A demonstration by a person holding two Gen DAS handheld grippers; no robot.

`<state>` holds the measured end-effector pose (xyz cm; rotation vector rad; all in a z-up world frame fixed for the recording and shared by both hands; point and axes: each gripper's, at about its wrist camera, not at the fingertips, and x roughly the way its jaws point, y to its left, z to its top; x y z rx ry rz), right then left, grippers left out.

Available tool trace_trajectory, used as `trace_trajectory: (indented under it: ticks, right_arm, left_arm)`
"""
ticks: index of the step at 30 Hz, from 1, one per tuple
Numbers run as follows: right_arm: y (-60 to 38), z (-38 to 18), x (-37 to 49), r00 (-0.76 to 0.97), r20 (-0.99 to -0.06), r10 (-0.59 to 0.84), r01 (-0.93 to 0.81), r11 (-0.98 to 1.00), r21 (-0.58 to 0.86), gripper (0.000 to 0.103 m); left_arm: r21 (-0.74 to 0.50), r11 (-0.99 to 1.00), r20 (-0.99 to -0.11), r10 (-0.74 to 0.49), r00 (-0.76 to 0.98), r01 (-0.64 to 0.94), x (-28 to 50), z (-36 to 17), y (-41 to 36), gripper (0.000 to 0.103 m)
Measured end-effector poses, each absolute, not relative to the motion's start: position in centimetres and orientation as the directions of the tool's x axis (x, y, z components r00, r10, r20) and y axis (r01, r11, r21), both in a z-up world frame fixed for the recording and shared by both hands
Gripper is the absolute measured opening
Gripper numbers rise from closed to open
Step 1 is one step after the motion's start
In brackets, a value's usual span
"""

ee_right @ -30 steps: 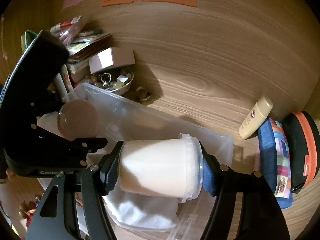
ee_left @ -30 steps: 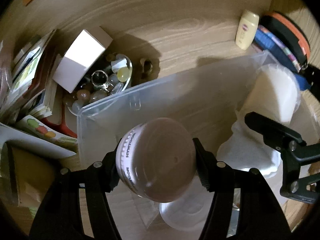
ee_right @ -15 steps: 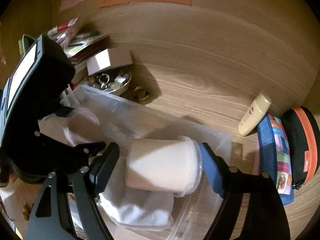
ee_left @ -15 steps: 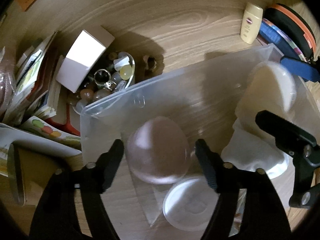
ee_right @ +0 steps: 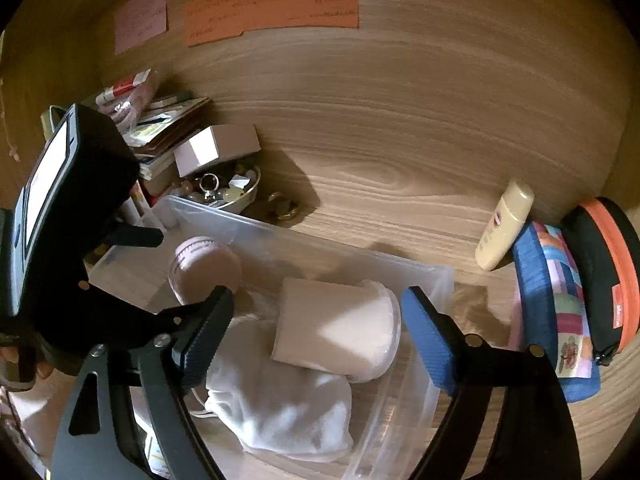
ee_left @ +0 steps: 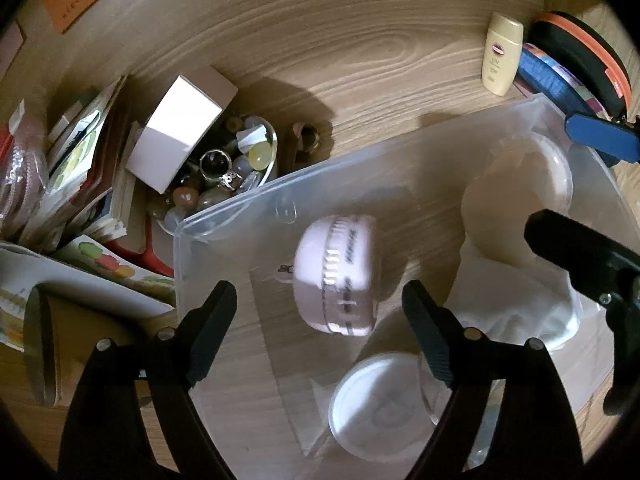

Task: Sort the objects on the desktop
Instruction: 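Open both tools to release the pink container and cream jar into the box, then withdraw both tools from the box toward the green bottle and red pouch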

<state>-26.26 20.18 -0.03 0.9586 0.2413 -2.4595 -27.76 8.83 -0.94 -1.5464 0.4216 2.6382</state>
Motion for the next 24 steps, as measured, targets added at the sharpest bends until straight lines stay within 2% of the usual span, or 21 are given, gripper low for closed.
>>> trace_trajectory:
  ticks: [8,18,24]
  right_arm:
    - [21.2,0.9,-26.3,-0.6,-0.665,-0.446,0.501,-0.856,0.122,0.084]
    - [21.5,3.6,-24.3,-0.637,-0.623,-0.453,0.506,-0.856,0.105,0.085]
    - [22.1,4.7,-22.4,-0.663,-0.595,-0.455,0.503,-0.859,0.096,0.099]
  left_arm:
    - [0.189,-0.963,-0.853,-0.063,-0.517,-0.194,-26.5,-0.2,8.7,0.089]
    - [0.177,-0.972,-0.799,-0.051,-0.599,-0.154,-23.9,3.4,6.8,0.093]
    - [0.17,-0.978,-0.748,-0.05,-0.662,-0.118,-21.4,4.5,5.6,0.093]
